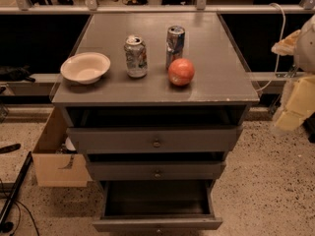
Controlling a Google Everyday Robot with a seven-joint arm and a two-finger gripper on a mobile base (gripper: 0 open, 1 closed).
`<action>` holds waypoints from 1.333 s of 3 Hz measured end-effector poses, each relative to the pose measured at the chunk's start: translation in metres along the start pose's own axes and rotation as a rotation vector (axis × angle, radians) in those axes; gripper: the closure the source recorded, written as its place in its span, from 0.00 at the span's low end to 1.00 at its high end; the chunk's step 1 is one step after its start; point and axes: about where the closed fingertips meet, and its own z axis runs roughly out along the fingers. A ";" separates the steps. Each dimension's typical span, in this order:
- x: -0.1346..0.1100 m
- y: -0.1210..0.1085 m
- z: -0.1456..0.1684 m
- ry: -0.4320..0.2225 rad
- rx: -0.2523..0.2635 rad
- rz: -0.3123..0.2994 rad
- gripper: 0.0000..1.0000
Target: Close bottom drawer
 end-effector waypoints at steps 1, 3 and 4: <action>0.005 0.048 0.031 -0.184 0.013 0.105 0.00; -0.022 0.106 0.139 -0.517 0.013 0.187 0.00; -0.021 0.106 0.139 -0.512 0.012 0.185 0.00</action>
Offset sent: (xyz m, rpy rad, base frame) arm -0.0504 0.0859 -0.1648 0.7236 -0.2027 -0.1244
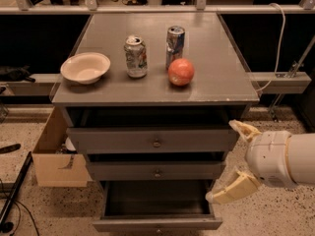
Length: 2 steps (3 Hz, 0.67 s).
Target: Close bottom drawer
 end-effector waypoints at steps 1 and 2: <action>0.015 0.007 0.020 -0.016 0.011 0.051 0.00; 0.059 0.020 0.064 -0.027 0.031 0.187 0.00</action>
Offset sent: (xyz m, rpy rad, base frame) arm 0.0005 0.0060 -0.1772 0.1862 0.1618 -0.2942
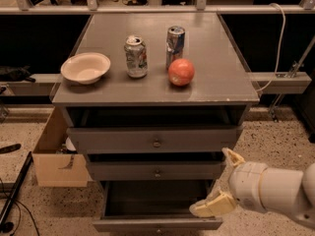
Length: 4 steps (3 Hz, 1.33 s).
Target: Close bottom drawer
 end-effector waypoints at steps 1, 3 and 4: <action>0.042 0.006 0.030 -0.009 0.021 0.068 0.00; 0.122 -0.003 0.063 0.052 0.025 0.040 0.00; 0.122 -0.003 0.063 0.052 0.024 0.040 0.00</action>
Offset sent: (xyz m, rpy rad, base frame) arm -0.0166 -0.0347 -0.1497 -0.0510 0.0216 -0.0630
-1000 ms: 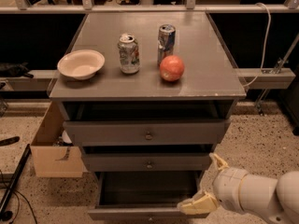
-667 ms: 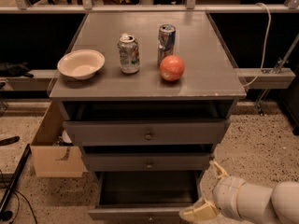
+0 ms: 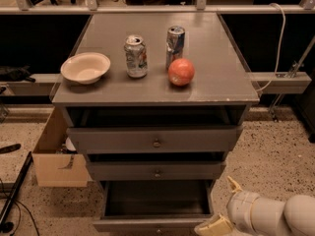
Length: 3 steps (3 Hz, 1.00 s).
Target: Close bottom drawer
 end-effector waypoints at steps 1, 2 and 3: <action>0.009 0.007 0.021 0.012 -0.032 0.014 0.00; 0.041 0.013 0.060 0.073 -0.056 0.007 0.00; 0.078 -0.006 0.107 0.131 -0.077 -0.029 0.00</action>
Offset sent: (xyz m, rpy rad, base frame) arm 0.0205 0.0242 -0.1426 -0.1295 0.1118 0.0355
